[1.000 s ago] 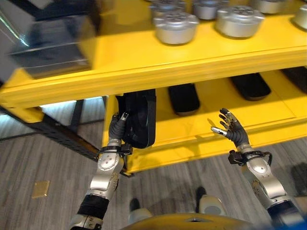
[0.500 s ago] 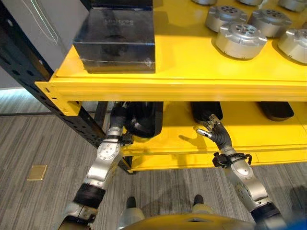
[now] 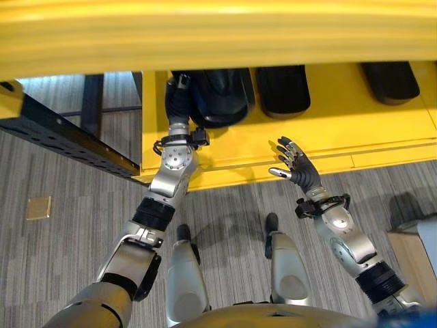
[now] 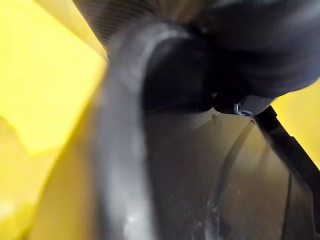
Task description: Move parts from the plastic box to the shelf.
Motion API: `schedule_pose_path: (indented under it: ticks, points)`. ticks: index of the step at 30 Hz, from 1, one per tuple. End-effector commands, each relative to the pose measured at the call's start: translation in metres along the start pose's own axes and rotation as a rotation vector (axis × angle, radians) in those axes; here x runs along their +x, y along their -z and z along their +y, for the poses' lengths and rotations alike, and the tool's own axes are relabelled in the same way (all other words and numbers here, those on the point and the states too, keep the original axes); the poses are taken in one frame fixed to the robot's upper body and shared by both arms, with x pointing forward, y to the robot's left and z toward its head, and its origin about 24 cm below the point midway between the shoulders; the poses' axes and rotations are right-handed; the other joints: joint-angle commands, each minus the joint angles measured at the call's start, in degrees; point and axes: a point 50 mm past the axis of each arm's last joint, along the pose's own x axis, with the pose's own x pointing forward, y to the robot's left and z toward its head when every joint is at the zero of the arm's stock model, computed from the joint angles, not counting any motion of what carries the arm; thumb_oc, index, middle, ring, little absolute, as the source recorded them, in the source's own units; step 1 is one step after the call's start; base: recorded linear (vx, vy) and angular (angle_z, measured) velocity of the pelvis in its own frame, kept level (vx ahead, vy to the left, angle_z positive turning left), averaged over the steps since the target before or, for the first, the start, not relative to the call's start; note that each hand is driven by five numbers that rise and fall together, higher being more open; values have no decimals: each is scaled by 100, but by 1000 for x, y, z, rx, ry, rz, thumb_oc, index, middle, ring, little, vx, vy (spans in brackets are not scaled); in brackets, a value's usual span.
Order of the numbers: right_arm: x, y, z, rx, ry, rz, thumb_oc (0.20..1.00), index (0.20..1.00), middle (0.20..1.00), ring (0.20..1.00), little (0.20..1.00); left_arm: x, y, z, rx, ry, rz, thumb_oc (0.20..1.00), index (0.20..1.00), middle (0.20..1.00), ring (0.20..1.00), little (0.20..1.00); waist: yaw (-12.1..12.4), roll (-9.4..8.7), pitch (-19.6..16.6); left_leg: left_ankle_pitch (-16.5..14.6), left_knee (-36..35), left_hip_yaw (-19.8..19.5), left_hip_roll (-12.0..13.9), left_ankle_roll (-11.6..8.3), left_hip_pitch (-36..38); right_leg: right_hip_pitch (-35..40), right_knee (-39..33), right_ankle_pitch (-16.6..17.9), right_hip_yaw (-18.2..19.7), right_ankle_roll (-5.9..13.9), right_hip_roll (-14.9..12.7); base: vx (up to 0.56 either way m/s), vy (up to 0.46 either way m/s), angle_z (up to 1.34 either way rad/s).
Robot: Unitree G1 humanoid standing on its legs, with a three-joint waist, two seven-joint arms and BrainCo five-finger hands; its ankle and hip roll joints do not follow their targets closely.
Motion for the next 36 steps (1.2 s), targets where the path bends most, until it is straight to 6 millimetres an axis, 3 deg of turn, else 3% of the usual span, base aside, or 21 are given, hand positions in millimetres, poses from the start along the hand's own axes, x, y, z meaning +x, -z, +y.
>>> schedule_pose_path:
  ticks: [1, 7, 11, 16, 24, 36]
  points:
    - [-5, -25, 7, 51, -35, -146, 1000, 1000, 1000, 1000, 1000, 15, -36, -2, -78, -62, -198, 200, 200, 200, 200, 200, 40, 6, -484, 105, 3, 113, 313, -116, -81, 12, 273, -140, 37, 65, -198, -126, -40, 7]
    - [-6, -26, 6, 50, -32, -147, 1000, 1000, 1000, 1000, 1000, 25, -51, 7, -60, -123, -261, 200, 200, 200, 200, 200, 10, 41, -514, 29, 323, 8, 305, -105, -603, -541, 694, -284, 97, 18, -170, -53, -22, 4]
    - [-8, -28, 3, 61, -21, -165, 1000, 1000, 1000, 1000, 1000, 35, -65, 26, -5, -201, -326, 200, 200, 200, 200, 200, 1, 88, -641, -48, 758, -109, 335, -64, -1274, -1206, 1132, -431, 131, -40, -133, -55, -30, -3]
    - [-10, -30, 1, 66, -19, -173, 1000, 1000, 1000, 1000, 1000, 44, -65, 35, 93, -231, -315, 200, 200, 200, 200, 200, -49, 95, -749, -100, 1038, -200, 350, -45, -1717, -1636, 1473, -543, 137, -83, -136, -22, -24, 3]
    - [-15, -27, -5, 57, -14, -163, 1000, 1000, 1000, 1000, 1000, 49, -40, 46, 340, -193, -208, 200, 200, 200, 200, 200, -93, 122, -904, -312, 1298, -301, 403, -61, -2065, -2001, 1865, -849, 140, -105, -97, 26, -14, 3]
    - [-15, -25, -9, 24, -20, -143, 1000, 1000, 1000, 1000, 1000, 35, 5, 66, 405, -202, 5, 200, 200, 200, 200, 200, -108, 172, -1112, -266, 1247, -281, 389, -35, -2264, -2265, 1835, -784, 194, -119, -94, -1, 3, -1]
